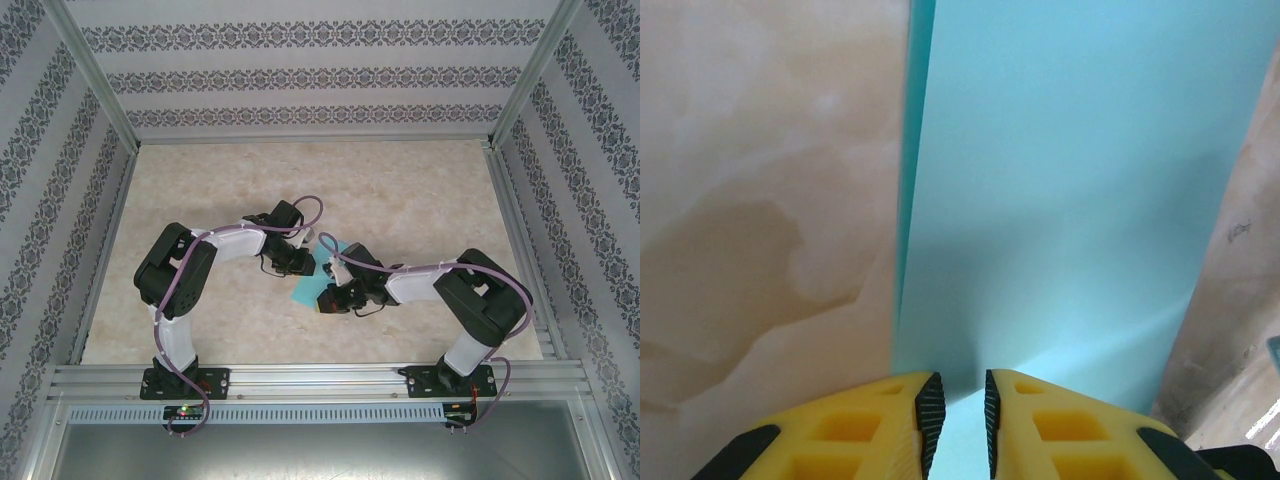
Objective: Fold a paper plane with a square sheet of paper (pick it up from the middle)
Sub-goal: First fold in half a square sheet of paper at the center of the table.
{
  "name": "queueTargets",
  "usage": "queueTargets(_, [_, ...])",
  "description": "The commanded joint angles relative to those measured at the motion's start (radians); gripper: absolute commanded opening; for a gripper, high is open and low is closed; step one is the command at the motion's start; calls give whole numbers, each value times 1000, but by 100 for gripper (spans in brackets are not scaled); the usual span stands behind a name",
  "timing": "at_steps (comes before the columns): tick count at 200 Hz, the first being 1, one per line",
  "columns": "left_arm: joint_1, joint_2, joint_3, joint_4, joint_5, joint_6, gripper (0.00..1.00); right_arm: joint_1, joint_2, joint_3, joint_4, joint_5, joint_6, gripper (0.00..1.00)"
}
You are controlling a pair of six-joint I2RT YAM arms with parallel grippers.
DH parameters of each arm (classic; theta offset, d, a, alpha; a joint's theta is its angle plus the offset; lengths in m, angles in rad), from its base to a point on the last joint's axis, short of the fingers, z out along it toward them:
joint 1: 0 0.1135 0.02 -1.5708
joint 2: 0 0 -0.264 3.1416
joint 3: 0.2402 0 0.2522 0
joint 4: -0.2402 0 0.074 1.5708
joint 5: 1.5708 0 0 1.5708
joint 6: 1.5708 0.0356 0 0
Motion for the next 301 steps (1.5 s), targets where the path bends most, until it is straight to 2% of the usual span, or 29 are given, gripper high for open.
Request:
queueTargets(1, [2,83,-51,-151,-156,32,26,22,-8,-58,-130,10,7,3])
queueTargets(39, [5,83,-49,-153,-153,36,26,19,-74,-49,-174,25,4,4])
queueTargets(78, [4,81,-45,-150,-146,33,27,-19,-120,-11,-124,28,40,4])
queueTargets(149, [5,64,-57,-145,-142,32,27,-52,-13,68,-69,56,48,7])
queueTargets(178, [5,59,-63,-142,-139,33,27,-51,9,81,-157,76,0,8])
queueTargets(204, [4,54,-65,-141,-136,32,27,-67,-37,56,-218,90,-24,9])
queueTargets(254, [3,50,-54,-141,-119,30,27,-195,-175,11,-232,90,-7,18])
queueTargets(278, [2,41,-50,-139,-106,24,27,-263,-184,7,-218,96,21,27])
queueTargets(301, [3,30,-47,-139,-95,20,27,-284,-181,40,-215,109,29,35])
